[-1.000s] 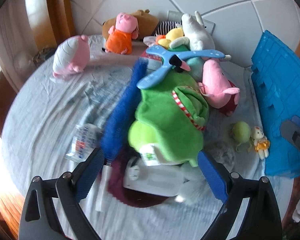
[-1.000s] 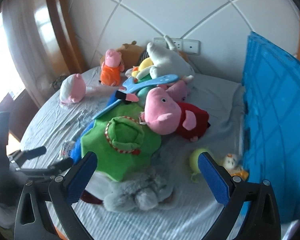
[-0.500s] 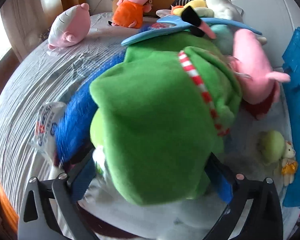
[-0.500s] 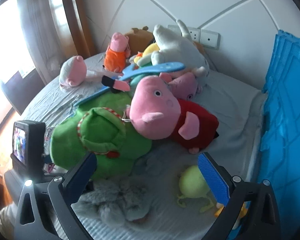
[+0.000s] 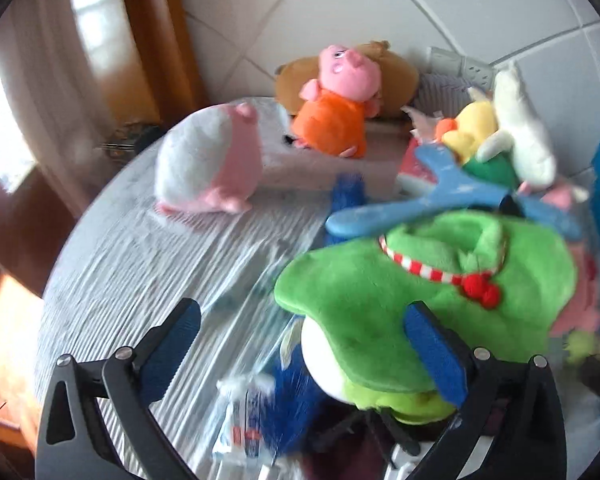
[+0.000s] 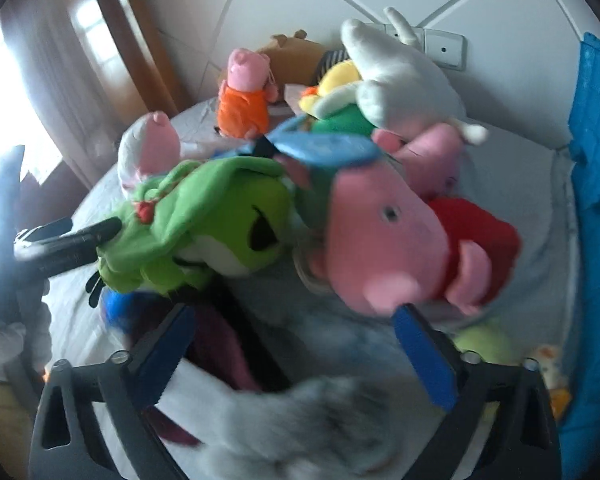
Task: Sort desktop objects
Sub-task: 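Reach both tools to the green dinosaur plush from either side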
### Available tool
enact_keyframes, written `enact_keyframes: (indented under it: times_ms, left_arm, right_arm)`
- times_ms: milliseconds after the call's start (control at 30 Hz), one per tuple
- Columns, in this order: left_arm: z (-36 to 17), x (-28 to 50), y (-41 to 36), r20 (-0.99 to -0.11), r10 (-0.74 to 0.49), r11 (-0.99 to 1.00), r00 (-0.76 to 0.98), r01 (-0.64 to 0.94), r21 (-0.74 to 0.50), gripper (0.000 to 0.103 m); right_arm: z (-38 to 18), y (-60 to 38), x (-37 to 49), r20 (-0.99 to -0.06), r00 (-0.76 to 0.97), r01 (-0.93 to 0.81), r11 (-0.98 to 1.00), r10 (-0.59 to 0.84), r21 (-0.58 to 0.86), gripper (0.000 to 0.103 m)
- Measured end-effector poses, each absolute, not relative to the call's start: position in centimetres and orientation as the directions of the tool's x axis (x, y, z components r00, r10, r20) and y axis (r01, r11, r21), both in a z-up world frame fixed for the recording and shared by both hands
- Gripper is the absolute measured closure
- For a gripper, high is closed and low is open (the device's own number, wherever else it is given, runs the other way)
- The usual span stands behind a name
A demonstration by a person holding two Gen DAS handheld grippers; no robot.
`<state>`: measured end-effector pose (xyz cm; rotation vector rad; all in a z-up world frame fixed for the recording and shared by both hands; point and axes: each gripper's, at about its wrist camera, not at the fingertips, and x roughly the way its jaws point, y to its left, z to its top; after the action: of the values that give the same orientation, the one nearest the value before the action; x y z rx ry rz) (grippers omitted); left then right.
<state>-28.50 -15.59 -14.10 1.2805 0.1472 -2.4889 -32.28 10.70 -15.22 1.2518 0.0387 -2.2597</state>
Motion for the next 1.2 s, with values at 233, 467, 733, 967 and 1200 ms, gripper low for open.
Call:
enact_keyframes:
  times_ms: [233, 467, 733, 967, 1200]
  left_arm:
    - [-14.8, -28.8, -15.7, -0.829, -0.145, -0.962, -0.54, 0.273, -0.01, 0.0]
    - [-15.6, -27.2, -15.0, -0.847, -0.11, -0.956, -0.52, 0.29, -0.055, 0.0]
    - [-15.9, -25.3, -14.7, -0.851, -0.182, -0.949, -0.492, 0.316, 0.02, 0.0]
    - [-15.9, -23.3, -15.4, -0.866, -0.146, -0.962, -0.479, 0.274, 0.011, 0.0]
    - [-15.2, -22.3, -12.3, -0.864, -0.042, -0.966, -0.501, 0.243, -0.093, 0.0]
  right_arm:
    - [-14.7, 9.6, -34.2, -0.776, -0.428, 0.359, -0.875, -0.463, 0.324, 0.043]
    - [-15.8, 8.6, -37.5, -0.795, -0.384, 0.361, -0.869, -0.469, 0.338, 0.027]
    - [-16.6, 6.8, -35.7, -0.784, -0.282, 0.459, -0.796, -0.552, 0.395, 0.078]
    - [-16.4, 6.1, -28.4, -0.769, -0.191, 0.522, -0.726, -0.611, 0.447, 0.079]
    - [-16.6, 9.8, -27.8, -0.795, -0.251, 0.441, -0.796, -0.553, 0.415, 0.079]
